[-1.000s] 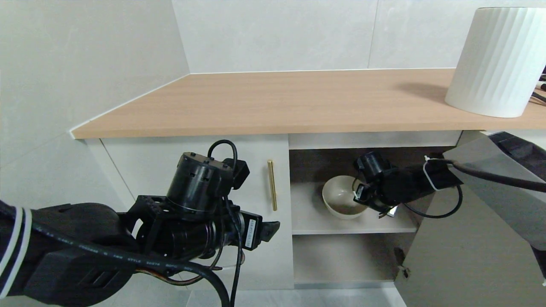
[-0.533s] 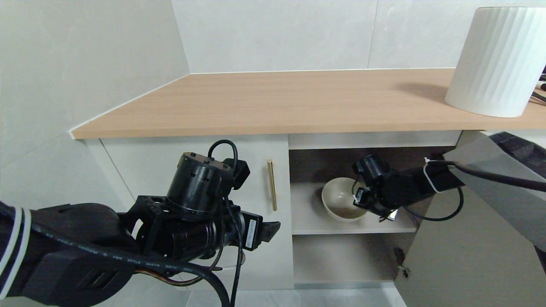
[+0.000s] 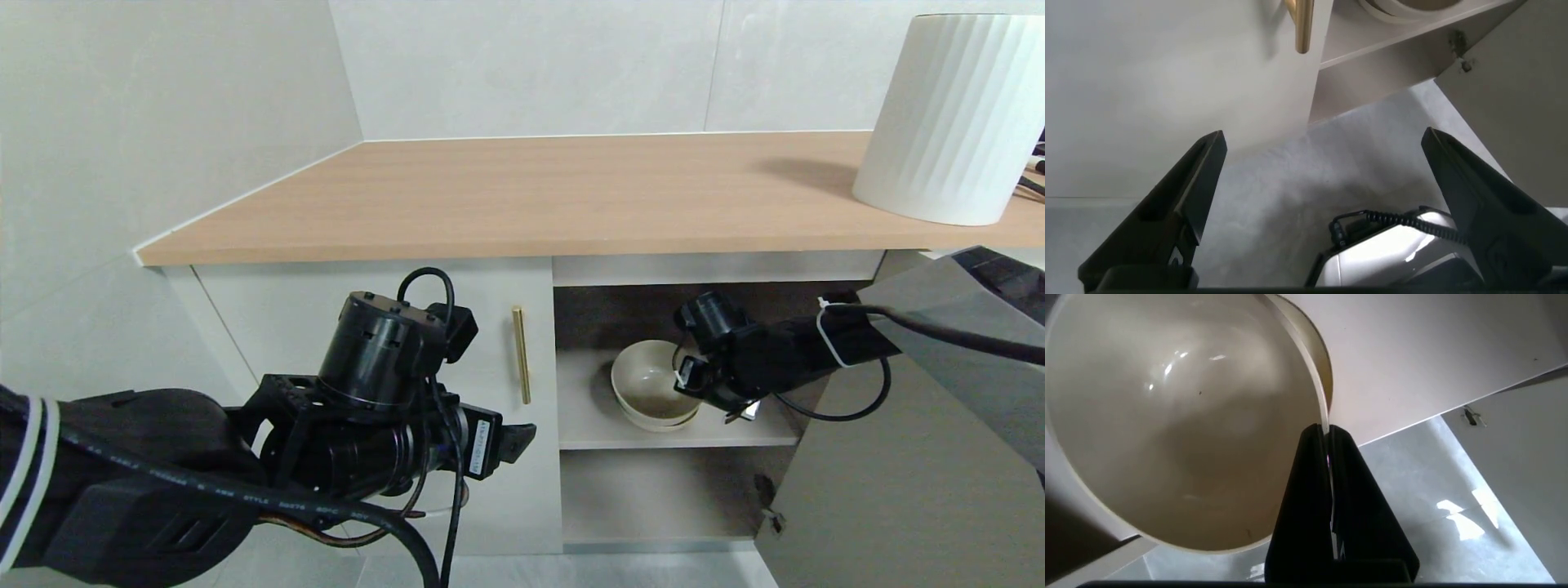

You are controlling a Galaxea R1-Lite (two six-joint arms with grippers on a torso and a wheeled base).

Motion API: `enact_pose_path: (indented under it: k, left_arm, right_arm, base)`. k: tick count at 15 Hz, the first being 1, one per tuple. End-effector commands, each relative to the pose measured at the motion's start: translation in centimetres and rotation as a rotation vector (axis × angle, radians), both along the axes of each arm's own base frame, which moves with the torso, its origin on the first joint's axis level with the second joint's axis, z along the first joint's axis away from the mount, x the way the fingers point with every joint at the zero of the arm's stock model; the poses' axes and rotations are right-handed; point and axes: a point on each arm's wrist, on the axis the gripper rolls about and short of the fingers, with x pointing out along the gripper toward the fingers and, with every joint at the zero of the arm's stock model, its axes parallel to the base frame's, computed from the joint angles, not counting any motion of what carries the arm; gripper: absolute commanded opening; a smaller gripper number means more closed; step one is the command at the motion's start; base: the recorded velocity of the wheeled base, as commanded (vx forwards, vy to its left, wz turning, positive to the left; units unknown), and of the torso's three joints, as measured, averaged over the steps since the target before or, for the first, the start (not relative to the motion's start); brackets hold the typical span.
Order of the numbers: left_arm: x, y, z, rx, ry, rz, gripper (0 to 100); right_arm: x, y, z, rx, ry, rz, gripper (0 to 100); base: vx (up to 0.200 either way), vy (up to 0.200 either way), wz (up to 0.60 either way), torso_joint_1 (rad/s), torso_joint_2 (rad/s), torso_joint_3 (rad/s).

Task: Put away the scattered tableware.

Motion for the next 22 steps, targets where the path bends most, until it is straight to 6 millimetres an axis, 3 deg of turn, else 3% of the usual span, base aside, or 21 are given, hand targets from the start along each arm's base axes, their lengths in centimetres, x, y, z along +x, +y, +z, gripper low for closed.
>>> enact_pose_path:
  k: [1, 4, 5, 15, 17, 20, 22]
  left_arm:
    - [0.0, 0.0, 0.0, 0.0, 0.0, 0.0, 100]
    - [0.0, 0.0, 0.0, 0.0, 0.0, 0.0, 100]
    - [0.0, 0.0, 0.0, 0.0, 0.0, 0.0, 100]
    - [0.1, -0.1, 0.1, -0.01, -0.016, 0.003, 100]
    - [0.1, 0.0, 0.0, -0.012, -0.013, 0.006, 100]
    - [0.0, 0.3, 0.3, -0.033, -0.01, 0.028, 100]
    - [-0.9, 1.0, -0.3, -0.017, 0.009, 0.028, 100]
  right_arm:
    - [0.1, 0.0, -0.1, 0.0, -0.001, -0.002, 0]
    - [0.2, -0.2, 0.0, -0.003, -0.003, -0.006, 0]
    - [0.2, -0.2, -0.2, -0.004, -0.002, -0.007, 100]
    - [-0.7, 0.5, 1.3, 0.01, -0.023, 0.016, 100]
    - [-2.6, 1.6, 2.6, 0.016, -0.03, 0.065, 100]
    - [-8.2, 3.8, 5.4, -0.016, -0.027, 0.269, 100]
    - [-11.2, 3.7, 7.4, -0.029, -0.051, 0.342, 100]
  base:
    - [0.0, 0.0, 0.0, 0.0, 0.0, 0.0]
    - [0.0, 0.0, 0.0, 0.0, 0.0, 0.0]
    - [0.0, 0.0, 0.0, 0.0, 0.0, 0.0]
    - [0.0, 0.0, 0.0, 0.0, 0.0, 0.0]
    - [0.0, 0.0, 0.0, 0.0, 0.0, 0.0]
    - [0.0, 0.0, 0.0, 0.0, 0.0, 0.0]
    - [0.0, 0.0, 0.0, 0.0, 0.0, 0.0]
